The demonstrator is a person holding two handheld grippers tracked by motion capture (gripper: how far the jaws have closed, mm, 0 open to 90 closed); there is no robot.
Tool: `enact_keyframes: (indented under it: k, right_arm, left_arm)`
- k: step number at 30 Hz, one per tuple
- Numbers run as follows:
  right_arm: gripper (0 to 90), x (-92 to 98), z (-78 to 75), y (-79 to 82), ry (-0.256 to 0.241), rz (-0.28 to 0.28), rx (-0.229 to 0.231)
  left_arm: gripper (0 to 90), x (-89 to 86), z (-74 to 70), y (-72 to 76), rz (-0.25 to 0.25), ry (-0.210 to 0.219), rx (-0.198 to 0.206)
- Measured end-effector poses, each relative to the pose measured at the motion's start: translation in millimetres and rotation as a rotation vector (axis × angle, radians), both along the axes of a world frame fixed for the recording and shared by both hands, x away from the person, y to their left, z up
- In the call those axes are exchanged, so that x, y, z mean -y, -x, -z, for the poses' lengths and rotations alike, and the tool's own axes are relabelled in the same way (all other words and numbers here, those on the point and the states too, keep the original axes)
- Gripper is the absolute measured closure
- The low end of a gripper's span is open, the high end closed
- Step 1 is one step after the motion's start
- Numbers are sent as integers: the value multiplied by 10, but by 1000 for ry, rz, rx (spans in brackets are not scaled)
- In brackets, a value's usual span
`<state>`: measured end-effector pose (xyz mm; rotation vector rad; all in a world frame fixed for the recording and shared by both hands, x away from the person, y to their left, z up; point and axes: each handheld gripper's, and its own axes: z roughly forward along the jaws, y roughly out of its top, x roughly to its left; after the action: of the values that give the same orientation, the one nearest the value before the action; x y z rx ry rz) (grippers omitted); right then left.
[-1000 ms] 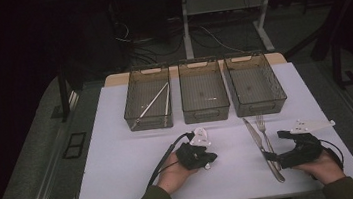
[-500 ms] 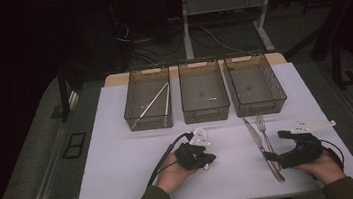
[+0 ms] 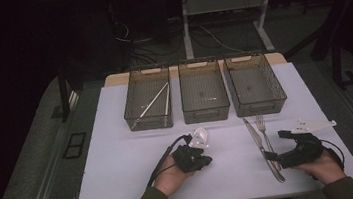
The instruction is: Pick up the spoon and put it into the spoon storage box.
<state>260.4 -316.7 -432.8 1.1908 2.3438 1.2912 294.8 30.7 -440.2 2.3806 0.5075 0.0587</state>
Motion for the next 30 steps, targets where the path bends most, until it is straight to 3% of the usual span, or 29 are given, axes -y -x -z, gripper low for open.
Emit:
enact_keyframes:
  k: [1, 9, 15, 23, 30]
  right_arm:
    - [8, 0, 0, 0, 0, -1, 0]
    - [8, 0, 1, -1, 1, 0, -1]
    - [8, 3, 0, -1, 0, 1, -3]
    - [8, -2, -1, 3, -1, -2, -2]
    - [8, -4, -1, 4, -4, -3, -2]
  left_arm:
    - [893, -26, -3, -6, 6, -19, 8]
    - [893, -251, -17, -40, -54, -42, -1]
    - [892, -428, -39, -118, -100, -30, -4]
    - [892, -555, -34, -207, -134, -82, 38]
    - [892, -627, -25, -285, -158, -80, 59]
